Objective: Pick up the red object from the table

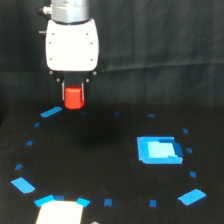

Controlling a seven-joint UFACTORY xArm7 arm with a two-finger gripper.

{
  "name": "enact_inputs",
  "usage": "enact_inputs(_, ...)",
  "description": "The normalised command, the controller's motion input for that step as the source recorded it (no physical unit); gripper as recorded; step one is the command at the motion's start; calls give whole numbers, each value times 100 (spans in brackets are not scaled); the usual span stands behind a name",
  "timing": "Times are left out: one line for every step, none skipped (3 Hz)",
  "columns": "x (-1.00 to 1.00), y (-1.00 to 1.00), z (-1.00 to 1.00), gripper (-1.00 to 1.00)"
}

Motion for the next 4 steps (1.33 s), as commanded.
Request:
enact_inputs(33, 13, -3, -100)
enact_inputs(19, 16, -10, -57)
enact_inputs(-20, -43, -14, -100)
enact_inputs(2, -20, -15, -97)
